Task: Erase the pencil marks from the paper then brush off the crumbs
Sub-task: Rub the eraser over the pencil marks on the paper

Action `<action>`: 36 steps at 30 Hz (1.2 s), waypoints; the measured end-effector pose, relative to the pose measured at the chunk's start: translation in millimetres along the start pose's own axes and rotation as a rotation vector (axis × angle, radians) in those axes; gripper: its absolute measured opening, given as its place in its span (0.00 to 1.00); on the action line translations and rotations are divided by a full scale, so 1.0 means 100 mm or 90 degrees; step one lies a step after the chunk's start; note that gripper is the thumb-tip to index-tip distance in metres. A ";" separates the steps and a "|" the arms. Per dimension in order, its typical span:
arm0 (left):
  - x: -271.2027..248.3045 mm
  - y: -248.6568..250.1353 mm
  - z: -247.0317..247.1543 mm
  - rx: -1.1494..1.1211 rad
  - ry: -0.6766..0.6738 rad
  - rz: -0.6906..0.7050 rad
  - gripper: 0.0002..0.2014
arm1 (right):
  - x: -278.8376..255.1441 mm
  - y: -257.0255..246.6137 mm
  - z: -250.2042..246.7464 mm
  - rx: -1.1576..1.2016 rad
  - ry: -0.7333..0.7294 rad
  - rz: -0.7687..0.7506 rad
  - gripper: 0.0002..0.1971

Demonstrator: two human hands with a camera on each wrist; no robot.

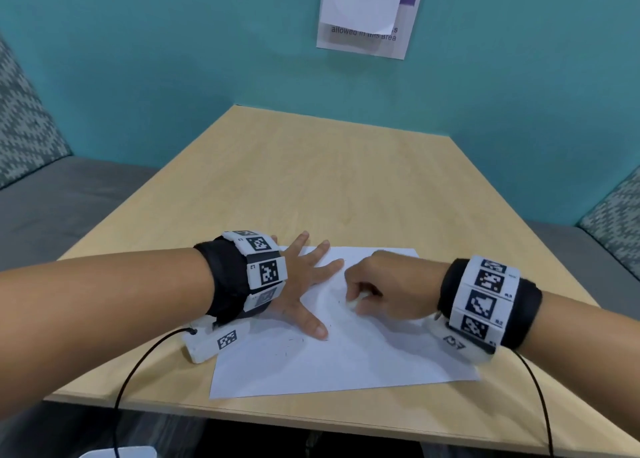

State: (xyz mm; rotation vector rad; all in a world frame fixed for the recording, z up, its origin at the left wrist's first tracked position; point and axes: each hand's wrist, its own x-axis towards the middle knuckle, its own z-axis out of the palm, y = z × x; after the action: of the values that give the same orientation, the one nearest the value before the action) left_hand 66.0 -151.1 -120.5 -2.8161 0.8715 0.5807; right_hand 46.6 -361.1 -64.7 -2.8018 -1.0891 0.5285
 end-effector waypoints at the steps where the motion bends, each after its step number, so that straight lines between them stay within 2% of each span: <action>1: 0.00 0.00 0.01 -0.001 0.003 -0.002 0.62 | 0.00 0.05 0.00 -0.003 0.007 0.014 0.08; 6: 0.02 -0.02 0.01 0.013 0.003 0.004 0.62 | -0.11 -0.19 0.13 -0.010 -0.050 -0.062 0.06; 10: 0.02 -0.01 0.03 0.003 0.012 -0.002 0.62 | -0.07 0.05 -0.04 -0.046 -0.002 0.029 0.07; 15: 0.03 -0.02 0.03 0.011 0.017 0.008 0.62 | -0.12 -0.23 0.10 -0.031 -0.064 -0.056 0.04; 20: 0.00 -0.02 0.02 -0.002 0.007 0.007 0.61 | -0.05 0.12 -0.07 -0.039 0.003 0.062 0.07; 24: -0.01 -0.01 0.00 0.006 0.003 0.010 0.62 | -0.12 -0.15 0.08 -0.016 -0.045 -0.020 0.06; 28: -0.01 0.00 -0.02 0.007 -0.009 0.005 0.62 | -0.06 0.10 -0.08 -0.023 0.006 0.069 0.07; 30: -0.02 0.00 -0.03 0.007 -0.010 0.002 0.62 | -0.06 0.09 -0.05 -0.021 0.003 0.061 0.07; 33: -0.01 0.00 -0.04 0.010 -0.014 0.003 0.63 | -0.10 -0.15 0.11 0.003 -0.027 -0.016 0.07; 36: -0.03 0.02 -0.05 0.004 -0.012 0.003 0.63 | -0.06 -0.01 0.02 -0.012 -0.003 0.032 0.07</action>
State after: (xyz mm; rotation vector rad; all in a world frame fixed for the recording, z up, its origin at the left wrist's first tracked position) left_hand 63.8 -152.0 -114.9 -2.7990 0.8749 0.6019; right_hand 41.8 -364.3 -64.5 -2.8520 -1.0334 0.5328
